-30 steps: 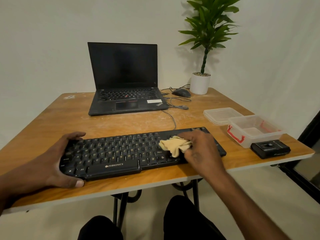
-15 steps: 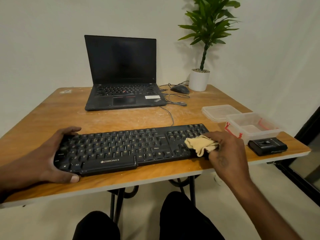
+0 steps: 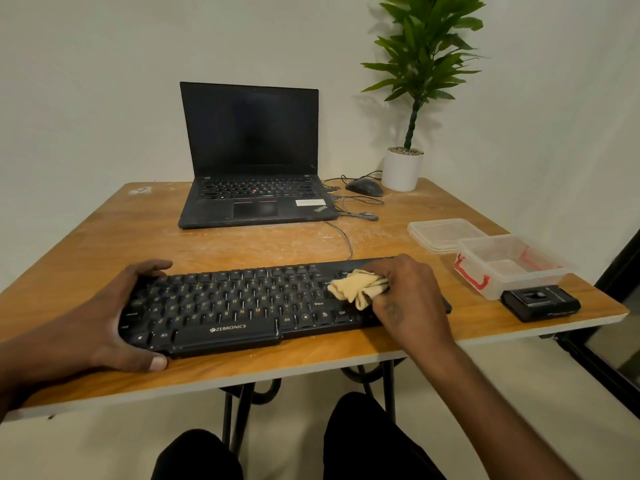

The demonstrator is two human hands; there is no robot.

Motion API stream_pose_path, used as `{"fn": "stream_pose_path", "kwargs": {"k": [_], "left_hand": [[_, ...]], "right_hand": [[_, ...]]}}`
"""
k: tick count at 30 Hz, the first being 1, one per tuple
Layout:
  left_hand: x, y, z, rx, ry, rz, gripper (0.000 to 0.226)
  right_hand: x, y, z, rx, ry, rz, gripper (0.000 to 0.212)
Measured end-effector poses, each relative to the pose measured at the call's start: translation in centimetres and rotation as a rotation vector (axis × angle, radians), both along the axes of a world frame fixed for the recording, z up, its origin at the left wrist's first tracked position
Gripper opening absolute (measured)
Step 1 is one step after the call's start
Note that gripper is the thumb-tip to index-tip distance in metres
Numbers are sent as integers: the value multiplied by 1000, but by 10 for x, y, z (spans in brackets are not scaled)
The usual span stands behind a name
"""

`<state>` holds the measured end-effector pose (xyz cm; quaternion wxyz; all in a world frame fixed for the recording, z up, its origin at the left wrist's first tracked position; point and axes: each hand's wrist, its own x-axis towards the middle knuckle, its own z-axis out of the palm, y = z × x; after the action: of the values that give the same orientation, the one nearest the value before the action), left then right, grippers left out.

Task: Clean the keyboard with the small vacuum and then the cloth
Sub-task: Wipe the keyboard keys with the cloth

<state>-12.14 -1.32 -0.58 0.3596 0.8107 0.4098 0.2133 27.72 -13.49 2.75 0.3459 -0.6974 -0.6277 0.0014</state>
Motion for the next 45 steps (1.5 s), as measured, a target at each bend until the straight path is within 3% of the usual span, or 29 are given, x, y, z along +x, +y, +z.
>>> {"fn": "stream_pose_path", "kwargs": {"k": [4, 10, 17, 20, 26, 34, 42, 45], "left_hand": [[12, -9, 5, 105, -8, -19, 119], [16, -16, 10, 147, 18, -24, 112], [0, -1, 1, 12, 24, 8, 136], [-1, -1, -1, -10, 16, 17, 136], [0, -2, -1, -38, 7, 24, 137], [1, -6, 3, -49, 10, 10, 141], [2, -10, 6, -65, 26, 21, 139], [2, -10, 7, -54, 43, 15, 140]], "right_hand": [[8, 3, 9, -66, 50, 49, 52], [36, 6, 14, 8, 51, -254, 45], [1, 42, 8, -26, -3, -27, 48], [2, 47, 12, -74, 20, 78, 50], [36, 51, 14, -82, 36, -131, 42], [-26, 66, 8, -42, 8, 174, 46], [14, 59, 15, -66, 34, -11, 46], [-7, 64, 13, -71, 51, 68, 48]]}}
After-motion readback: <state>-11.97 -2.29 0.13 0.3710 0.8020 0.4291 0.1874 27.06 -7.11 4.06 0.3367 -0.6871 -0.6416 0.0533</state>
